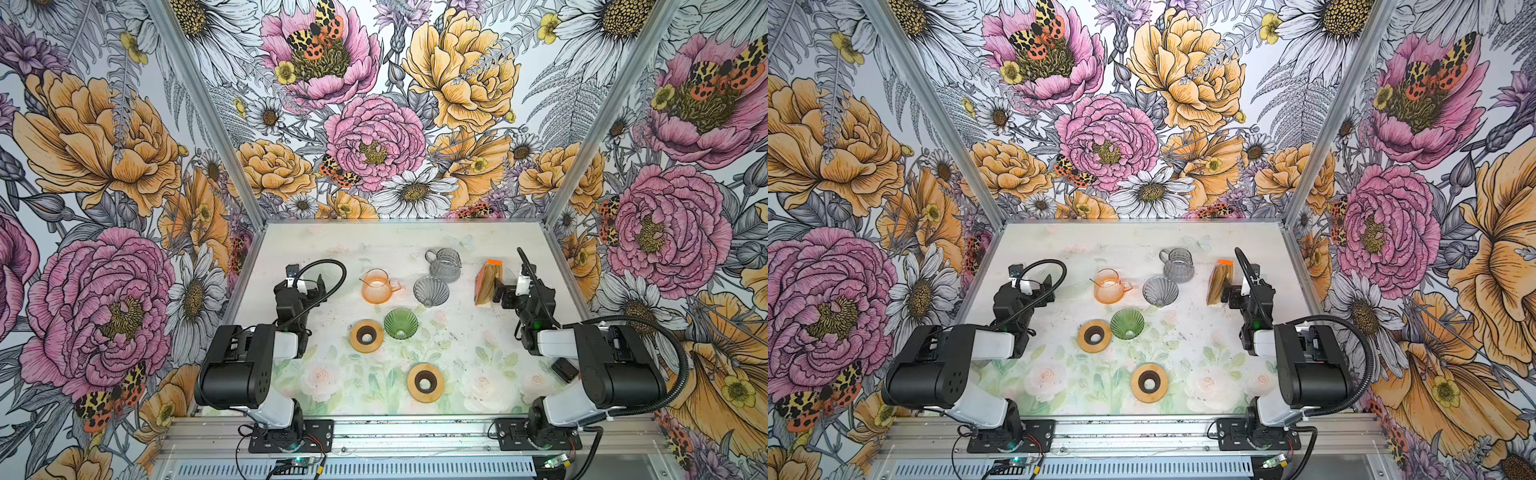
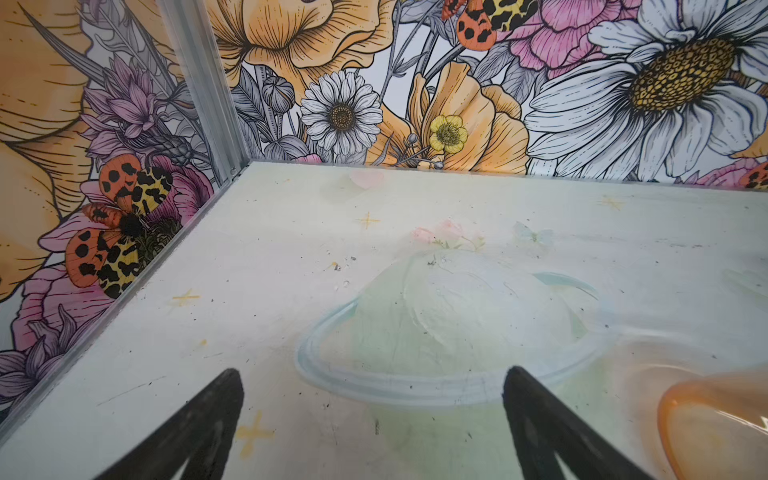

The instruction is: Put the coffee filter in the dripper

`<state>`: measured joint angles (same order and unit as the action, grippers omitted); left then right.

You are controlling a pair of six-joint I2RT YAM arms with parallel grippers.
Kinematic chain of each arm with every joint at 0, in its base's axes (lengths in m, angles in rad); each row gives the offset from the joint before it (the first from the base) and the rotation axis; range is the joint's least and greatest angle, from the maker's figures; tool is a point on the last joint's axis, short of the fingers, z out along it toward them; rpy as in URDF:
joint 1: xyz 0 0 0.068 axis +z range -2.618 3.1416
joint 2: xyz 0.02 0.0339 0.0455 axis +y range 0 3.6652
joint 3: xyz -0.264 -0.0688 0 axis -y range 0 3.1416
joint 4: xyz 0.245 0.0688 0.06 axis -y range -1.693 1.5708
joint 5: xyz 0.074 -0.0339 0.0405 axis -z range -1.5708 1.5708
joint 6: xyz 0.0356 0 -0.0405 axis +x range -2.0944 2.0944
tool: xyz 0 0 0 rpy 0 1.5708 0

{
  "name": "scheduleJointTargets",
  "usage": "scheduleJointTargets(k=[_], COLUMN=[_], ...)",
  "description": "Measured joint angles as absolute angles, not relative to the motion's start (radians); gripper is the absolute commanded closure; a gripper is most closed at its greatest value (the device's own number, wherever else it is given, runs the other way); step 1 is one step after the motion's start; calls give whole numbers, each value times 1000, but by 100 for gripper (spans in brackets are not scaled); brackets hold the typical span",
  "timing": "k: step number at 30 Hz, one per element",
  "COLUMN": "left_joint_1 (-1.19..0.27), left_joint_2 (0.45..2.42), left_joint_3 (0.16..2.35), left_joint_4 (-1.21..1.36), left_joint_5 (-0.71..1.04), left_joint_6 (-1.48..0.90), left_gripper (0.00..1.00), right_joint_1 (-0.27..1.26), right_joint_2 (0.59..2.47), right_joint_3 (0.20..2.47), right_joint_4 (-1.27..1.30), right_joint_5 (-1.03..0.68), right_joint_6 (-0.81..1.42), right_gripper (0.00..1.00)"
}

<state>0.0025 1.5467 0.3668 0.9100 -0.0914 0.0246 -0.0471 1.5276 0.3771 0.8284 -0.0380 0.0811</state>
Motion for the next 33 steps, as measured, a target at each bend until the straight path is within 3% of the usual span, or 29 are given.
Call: scheduleJointTargets(k=[33], left_joint_1=[-2], left_joint_2=[1547], left_joint_3=[367], left_joint_4=[924], left_joint_5=[-86], left_joint_6=[25], left_gripper=[1], right_joint_1=[-46], right_joint_2=[1528], right_joint_3=[377], right_joint_4=[828], right_joint_5=[-38], right_joint_6=[77], right_gripper=[1])
